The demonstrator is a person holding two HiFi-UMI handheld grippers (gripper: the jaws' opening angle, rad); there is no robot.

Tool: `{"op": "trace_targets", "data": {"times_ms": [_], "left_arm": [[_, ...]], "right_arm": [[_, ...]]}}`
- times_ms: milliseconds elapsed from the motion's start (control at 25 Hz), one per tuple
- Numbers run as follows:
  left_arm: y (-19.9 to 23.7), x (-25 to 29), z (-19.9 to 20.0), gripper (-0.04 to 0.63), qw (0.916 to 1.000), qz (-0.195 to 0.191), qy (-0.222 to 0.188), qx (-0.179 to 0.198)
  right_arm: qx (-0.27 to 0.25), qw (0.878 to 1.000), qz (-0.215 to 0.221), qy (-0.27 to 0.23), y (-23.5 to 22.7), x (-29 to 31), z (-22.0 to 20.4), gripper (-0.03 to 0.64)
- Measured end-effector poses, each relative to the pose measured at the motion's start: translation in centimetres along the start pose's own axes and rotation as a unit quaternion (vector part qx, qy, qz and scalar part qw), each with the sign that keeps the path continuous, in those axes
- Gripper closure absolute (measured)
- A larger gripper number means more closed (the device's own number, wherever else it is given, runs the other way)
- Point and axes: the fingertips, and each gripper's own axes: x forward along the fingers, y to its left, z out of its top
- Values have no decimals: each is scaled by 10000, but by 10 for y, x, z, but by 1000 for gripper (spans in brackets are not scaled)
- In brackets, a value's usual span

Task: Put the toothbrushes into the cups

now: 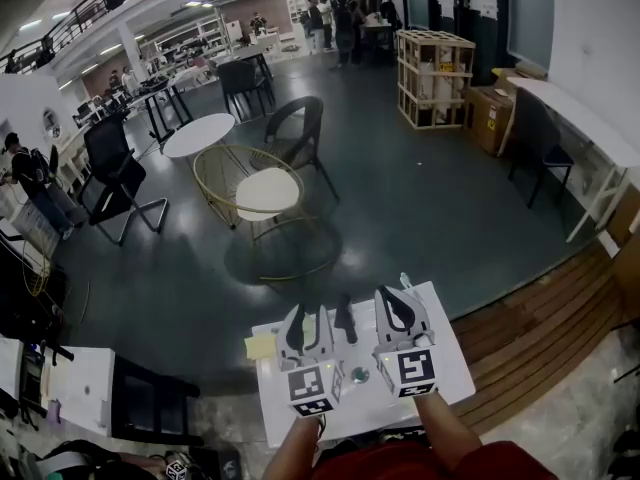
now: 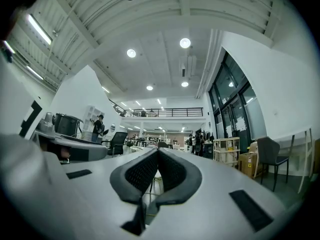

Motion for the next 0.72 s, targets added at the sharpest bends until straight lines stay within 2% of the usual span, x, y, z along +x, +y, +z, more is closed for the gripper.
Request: {"op": "trace_targets", "data": {"times_ms": [120,240,720], "left_arm": [[4,-4,3,517,10000,9,-67,-2],[3,-5,5,553,9999,-96,-107,24],[10,-9,9,566,9998,-102,-172,12]], "right_arm": [[-22,10000,74,-12,8,1,3,588],[-35,9999,157,2,14,1,5,588],[-160,9994,318,9,30,4,12,588]]}}
